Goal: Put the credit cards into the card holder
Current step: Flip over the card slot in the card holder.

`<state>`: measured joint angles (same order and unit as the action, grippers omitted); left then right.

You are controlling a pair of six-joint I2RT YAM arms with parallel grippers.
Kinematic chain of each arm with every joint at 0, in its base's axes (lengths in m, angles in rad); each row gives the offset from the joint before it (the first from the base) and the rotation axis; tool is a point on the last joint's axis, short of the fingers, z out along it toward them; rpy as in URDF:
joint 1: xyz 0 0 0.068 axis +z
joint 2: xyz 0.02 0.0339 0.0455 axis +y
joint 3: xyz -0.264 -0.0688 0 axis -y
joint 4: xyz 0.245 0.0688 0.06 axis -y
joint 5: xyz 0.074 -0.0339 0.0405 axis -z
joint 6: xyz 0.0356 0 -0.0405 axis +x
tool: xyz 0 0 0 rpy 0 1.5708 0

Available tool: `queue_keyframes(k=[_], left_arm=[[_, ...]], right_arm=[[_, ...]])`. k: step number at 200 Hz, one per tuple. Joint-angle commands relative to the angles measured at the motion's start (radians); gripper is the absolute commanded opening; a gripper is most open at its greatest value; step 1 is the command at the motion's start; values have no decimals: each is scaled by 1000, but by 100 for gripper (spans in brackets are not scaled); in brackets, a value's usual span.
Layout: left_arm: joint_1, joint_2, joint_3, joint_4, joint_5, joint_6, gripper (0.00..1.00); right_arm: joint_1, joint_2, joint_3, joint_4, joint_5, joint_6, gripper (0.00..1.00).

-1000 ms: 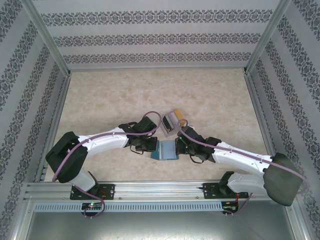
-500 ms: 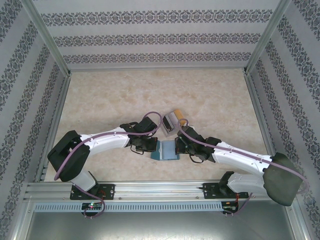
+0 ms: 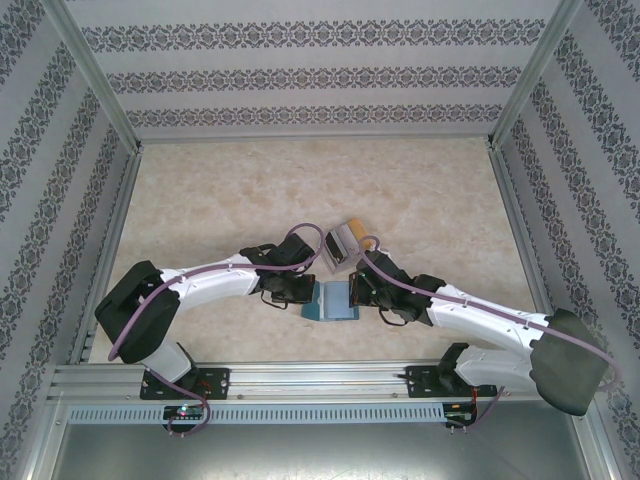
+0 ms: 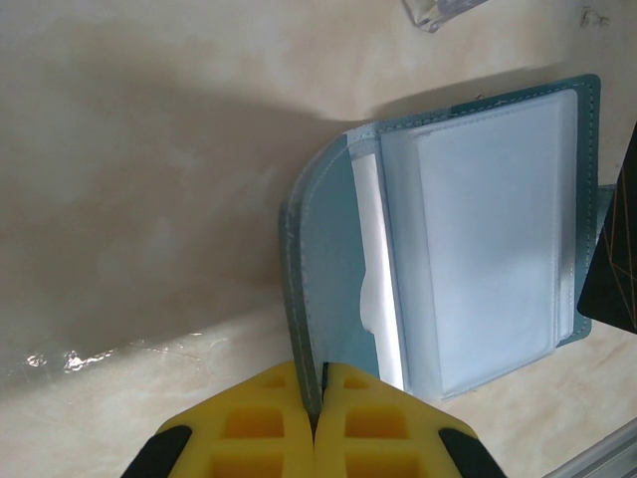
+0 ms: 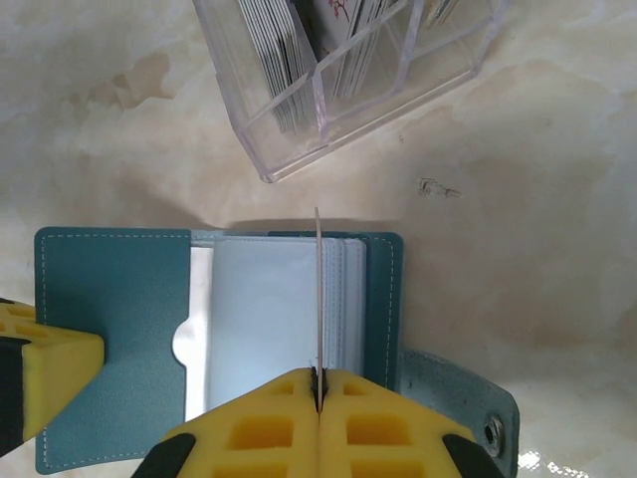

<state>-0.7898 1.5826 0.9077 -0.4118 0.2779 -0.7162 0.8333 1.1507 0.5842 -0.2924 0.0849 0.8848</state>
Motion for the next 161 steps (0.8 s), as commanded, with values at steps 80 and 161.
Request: queue_keyframes(k=[80, 161], left_arm=[[8, 4, 19, -12, -2, -14, 1], [7, 8, 9, -6, -3, -22, 1]], right_arm=[[0, 89, -3, 14, 2, 15, 0], [3, 136, 11, 59, -43, 28, 0]])
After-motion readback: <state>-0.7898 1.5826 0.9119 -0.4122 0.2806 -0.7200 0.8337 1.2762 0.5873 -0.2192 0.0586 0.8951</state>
